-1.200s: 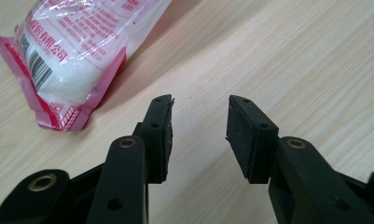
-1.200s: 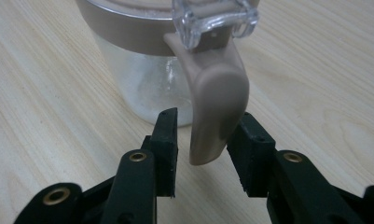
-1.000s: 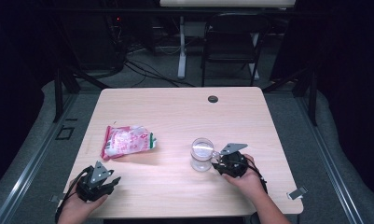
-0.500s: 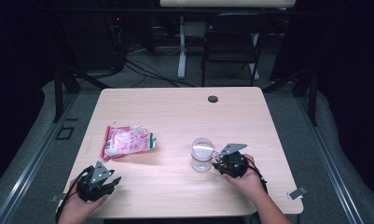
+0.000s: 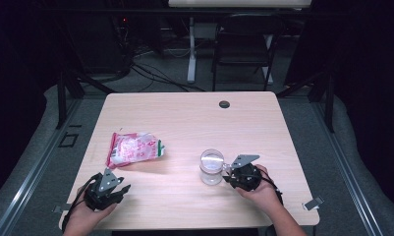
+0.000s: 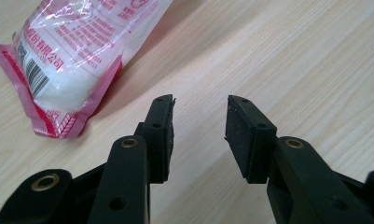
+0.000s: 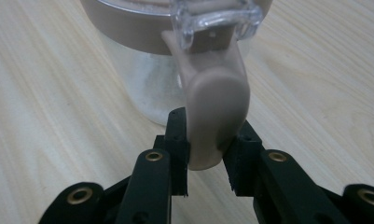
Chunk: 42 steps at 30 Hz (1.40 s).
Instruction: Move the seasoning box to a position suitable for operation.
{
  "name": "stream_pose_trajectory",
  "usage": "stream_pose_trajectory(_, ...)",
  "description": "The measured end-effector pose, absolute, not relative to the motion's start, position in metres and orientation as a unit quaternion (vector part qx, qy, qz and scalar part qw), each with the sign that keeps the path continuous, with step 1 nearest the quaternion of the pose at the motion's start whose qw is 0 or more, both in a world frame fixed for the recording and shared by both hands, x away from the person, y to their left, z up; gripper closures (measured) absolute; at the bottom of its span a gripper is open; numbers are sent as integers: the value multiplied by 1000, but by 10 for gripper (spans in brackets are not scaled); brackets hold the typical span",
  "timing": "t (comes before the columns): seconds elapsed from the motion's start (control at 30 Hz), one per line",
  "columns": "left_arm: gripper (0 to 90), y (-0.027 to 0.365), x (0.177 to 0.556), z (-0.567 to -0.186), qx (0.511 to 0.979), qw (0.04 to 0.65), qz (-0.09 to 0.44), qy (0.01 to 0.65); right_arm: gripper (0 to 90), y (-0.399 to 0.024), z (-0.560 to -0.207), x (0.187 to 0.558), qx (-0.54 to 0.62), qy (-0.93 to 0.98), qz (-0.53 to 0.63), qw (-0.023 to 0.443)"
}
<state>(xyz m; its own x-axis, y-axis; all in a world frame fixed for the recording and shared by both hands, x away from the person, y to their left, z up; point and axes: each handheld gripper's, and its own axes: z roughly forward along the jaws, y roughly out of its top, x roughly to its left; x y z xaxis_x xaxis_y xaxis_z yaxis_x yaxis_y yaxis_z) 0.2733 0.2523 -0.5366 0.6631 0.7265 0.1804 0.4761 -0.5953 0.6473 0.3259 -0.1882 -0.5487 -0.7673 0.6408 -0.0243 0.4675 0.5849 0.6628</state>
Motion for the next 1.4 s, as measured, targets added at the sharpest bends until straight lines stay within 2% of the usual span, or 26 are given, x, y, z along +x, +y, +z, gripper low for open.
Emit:
stream_pose_trajectory(0.27,620,235,280,-532,868,308,213,326,730,-185,-550,312,270,895,336,118)
stream_pose_trajectory(0.47,585,212,288,-519,874,308,222,302,733,-196,-550,321,280,893,333,119)
stream_pose_trajectory(0.63,557,182,299,-501,888,300,216,274,661,-202,-543,320,316,882,329,120)
stream_pose_trajectory(0.73,548,158,305,-486,890,305,218,257,631,-205,-534,312,318,880,321,145)
stream_pose_trajectory(0.9,563,124,318,-468,895,321,201,237,640,-204,-510,295,330,878,299,174)
stream_pose_trajectory(1.2,555,83,339,-462,901,335,171,216,696,-190,-476,299,391,859,292,153)
stream_pose_trajectory(1.4,661,80,335,-470,900,349,162,205,750,-191,-467,300,463,814,325,134)
